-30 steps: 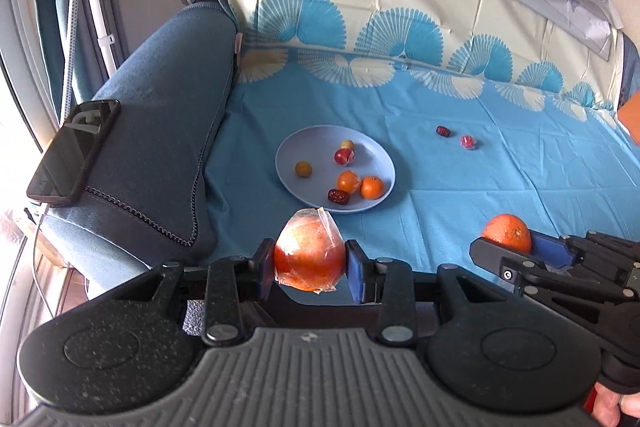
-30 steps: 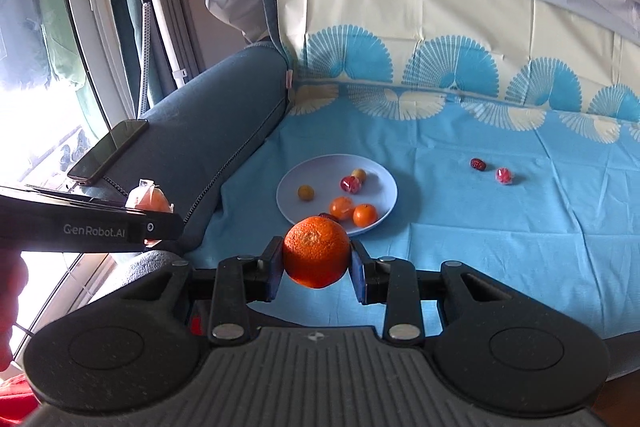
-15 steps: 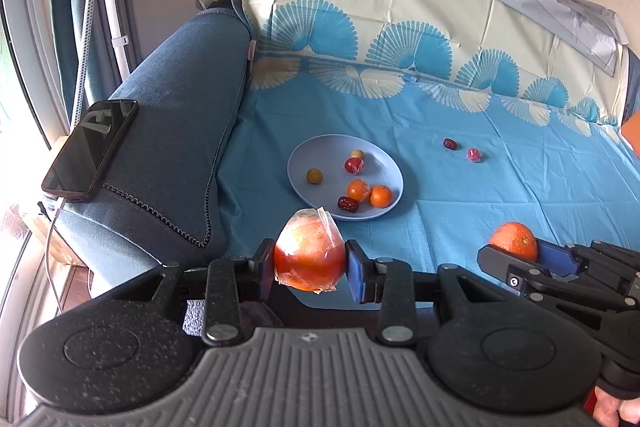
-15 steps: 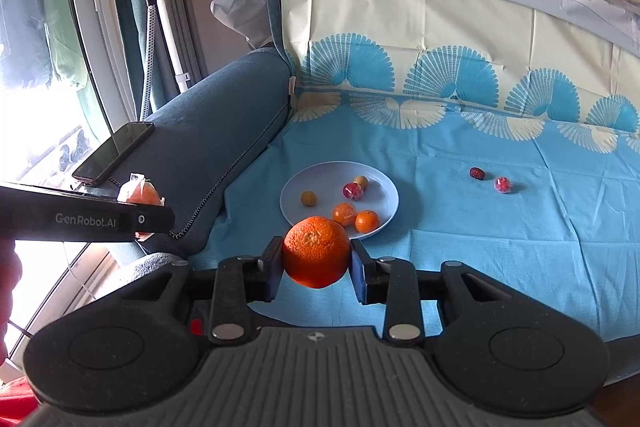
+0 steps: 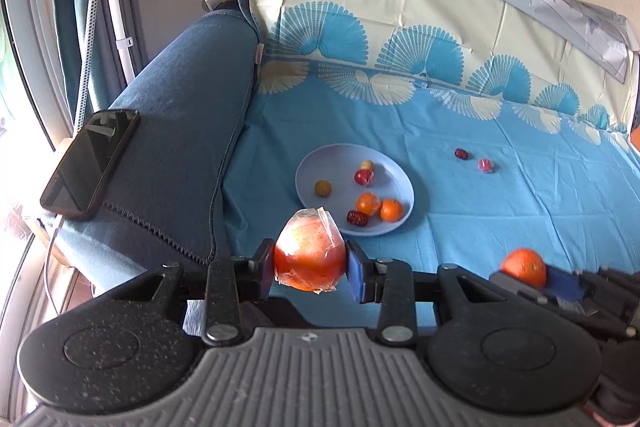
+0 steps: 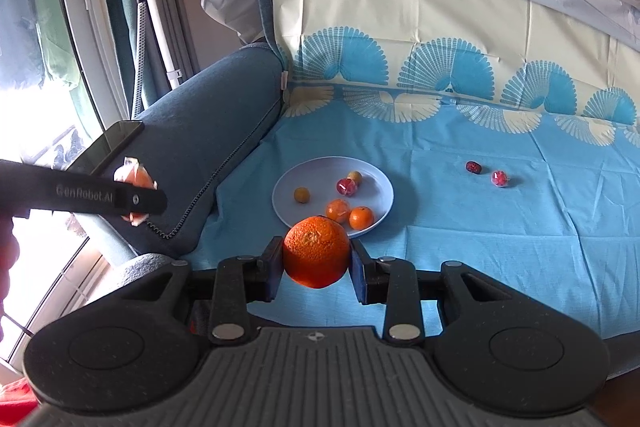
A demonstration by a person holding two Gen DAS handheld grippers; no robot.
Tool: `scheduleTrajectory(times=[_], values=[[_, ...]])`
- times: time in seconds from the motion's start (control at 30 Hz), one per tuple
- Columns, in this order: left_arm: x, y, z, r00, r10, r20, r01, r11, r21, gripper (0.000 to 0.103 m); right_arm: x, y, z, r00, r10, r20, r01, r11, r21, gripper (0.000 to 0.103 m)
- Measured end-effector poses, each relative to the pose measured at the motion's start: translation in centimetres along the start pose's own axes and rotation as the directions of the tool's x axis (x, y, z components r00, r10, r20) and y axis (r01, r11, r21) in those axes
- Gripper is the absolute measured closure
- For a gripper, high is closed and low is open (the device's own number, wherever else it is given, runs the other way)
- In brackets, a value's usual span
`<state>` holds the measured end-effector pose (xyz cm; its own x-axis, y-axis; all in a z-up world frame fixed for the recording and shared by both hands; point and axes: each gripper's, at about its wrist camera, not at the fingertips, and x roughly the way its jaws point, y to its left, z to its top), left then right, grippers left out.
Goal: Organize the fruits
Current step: 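Carry both fruits over the plate and open both grippers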
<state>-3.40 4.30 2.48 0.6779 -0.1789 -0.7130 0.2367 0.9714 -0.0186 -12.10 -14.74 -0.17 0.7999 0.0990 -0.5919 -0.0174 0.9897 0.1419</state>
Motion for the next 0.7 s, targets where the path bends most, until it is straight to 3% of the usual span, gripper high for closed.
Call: scheduleTrajectory(times=[0.37, 0.7], values=[[4.1, -0.6, 3.9, 0.999, 0.005, -0.032, -0.005, 1.000, 0.004, 0.062, 3.5, -1.1, 2.0, 1.000, -0.018, -0.004, 0.018, 1.000, 0.022, 0.067], [10.7, -2.0, 6.2, 0.995, -0.012, -0.103, 0.016, 0.999, 0.036, 0.062, 10.0, -2.7, 4.4, 0.998, -0.049, -0.037, 0.050, 0.998, 0.042, 0.067]])
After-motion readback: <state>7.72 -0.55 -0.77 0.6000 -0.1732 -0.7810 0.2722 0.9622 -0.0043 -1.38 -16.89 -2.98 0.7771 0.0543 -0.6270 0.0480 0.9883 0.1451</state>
